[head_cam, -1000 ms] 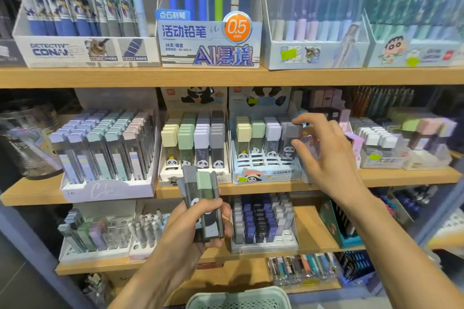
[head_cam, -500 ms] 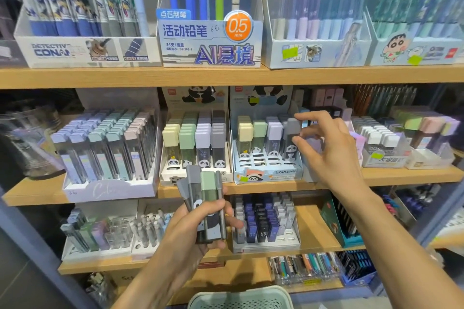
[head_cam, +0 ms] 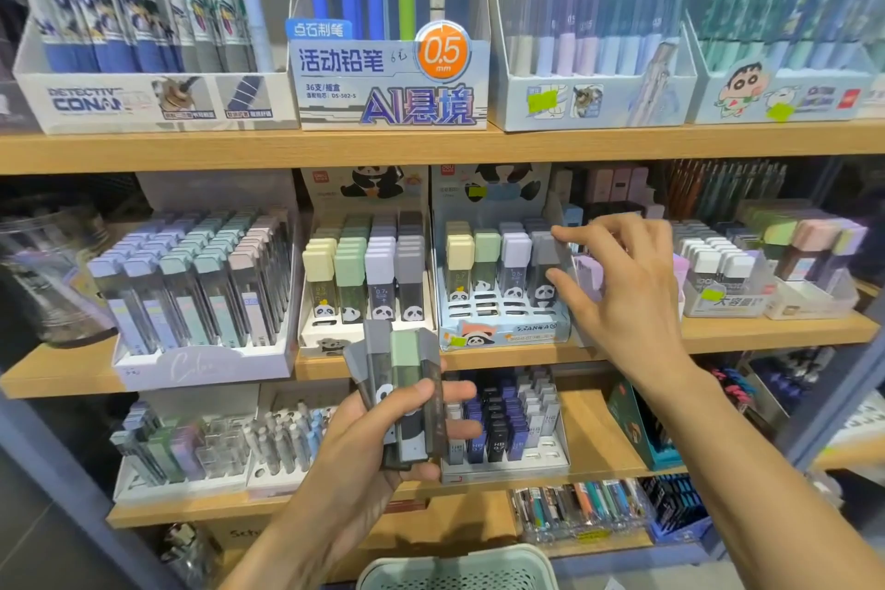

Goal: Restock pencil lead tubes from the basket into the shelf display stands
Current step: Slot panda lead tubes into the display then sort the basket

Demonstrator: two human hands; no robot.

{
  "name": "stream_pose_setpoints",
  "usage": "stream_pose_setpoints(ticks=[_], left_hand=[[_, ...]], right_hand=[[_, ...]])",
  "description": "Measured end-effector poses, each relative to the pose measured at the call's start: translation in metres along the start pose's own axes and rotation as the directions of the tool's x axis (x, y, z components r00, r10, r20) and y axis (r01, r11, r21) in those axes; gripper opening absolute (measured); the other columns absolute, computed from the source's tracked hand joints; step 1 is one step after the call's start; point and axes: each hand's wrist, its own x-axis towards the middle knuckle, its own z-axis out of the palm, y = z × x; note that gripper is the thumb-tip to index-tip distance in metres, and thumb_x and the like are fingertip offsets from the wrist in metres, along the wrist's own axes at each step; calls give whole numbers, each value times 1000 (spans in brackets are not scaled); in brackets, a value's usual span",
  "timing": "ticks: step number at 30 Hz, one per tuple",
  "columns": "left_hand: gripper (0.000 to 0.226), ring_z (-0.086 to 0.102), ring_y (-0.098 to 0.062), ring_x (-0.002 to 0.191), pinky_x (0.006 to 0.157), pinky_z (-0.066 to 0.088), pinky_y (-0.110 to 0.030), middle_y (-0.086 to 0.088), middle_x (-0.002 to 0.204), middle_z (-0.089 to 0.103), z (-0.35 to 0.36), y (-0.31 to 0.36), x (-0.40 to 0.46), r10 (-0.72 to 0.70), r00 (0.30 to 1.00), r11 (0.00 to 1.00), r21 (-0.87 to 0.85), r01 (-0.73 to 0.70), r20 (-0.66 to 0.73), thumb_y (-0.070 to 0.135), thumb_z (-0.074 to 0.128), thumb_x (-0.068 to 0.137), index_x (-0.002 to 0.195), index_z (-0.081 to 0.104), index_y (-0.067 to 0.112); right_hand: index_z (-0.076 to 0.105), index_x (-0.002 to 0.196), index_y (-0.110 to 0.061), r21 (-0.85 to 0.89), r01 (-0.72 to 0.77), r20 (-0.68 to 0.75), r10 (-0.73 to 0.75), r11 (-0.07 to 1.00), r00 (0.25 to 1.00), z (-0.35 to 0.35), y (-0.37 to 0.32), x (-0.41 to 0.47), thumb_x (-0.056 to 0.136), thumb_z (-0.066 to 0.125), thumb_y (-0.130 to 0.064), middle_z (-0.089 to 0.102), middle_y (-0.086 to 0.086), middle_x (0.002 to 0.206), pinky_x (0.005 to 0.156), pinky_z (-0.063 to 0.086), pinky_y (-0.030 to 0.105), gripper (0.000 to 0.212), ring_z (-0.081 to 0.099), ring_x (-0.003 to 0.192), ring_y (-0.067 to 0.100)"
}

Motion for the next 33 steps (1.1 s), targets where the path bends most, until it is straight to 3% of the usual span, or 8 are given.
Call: stream_pose_setpoints(ticks=[6,9,11,14,17,21,29,33], left_hand=[[37,75,-40,104,41,56,-24,-13,123,75,-4,-2,3,8,999,1000,-29,-6,37,12,57,99,135,59,7],[36,76,-38,101,42,55,-24,-12,121,76,-5,-3,4,37,999,999,5,-37,31,14,59,98,134,60,13],[37,77,-34,93,44,55,-25,-12,117,77,-6,-4,5,62,998,996,59,-62,11,17,64,95,131,61,15],[39,75,-29,78,41,48,-27,-15,108,78,-8,-8,6,67,998,992,110,-65,-18,19,70,91,128,63,10],[38,73,-30,76,39,44,-26,-22,105,77,-12,-10,5,59,997,992,115,-52,-56,20,72,91,124,65,5],[36,76,-38,83,41,47,-25,-24,104,76,-15,-8,4,42,996,993,114,-32,-81,22,73,92,124,65,7],[34,78,-32,87,44,52,-25,-17,103,79,-14,-6,2,27,997,993,113,-18,-74,22,72,92,124,66,15],[24,73,-27,75,44,47,-26,-10,96,77,-19,-8,4,37,996,993,112,-28,-77,27,75,90,110,70,15]], right_hand=[[67,130,-20,-70,3,-13,-4,998,1000,-3,-11,-9,89,76,-23,57,8,121,88,34,27,42,47,111,31],[71,119,-18,221,-54,13,53,974,999,-14,-54,-16,91,75,-26,65,-2,108,81,37,17,29,56,100,17],[71,110,-27,507,-319,274,201,801,940,-15,-89,-24,86,79,-36,70,-10,91,71,49,17,26,63,82,8],[67,109,-28,572,-632,585,280,523,761,-2,-114,-34,79,87,-33,74,-1,82,67,58,27,37,70,69,15],[68,112,-19,571,-752,688,306,330,658,4,-113,-34,84,83,-11,75,8,83,69,57,27,33,72,68,17],[72,110,-14,554,-804,753,282,215,594,1,-110,-29,87,75,1,76,17,86,69,57,28,27,67,66,19],[71,111,-19,569,-792,745,267,223,611,-5,-109,-25,88,74,-1,78,12,91,81,59,35,29,72,80,26],[68,112,-23,716,-592,466,378,370,800,-28,-88,-5,88,73,-4,77,1,95,79,58,24,31,75,91,14]])
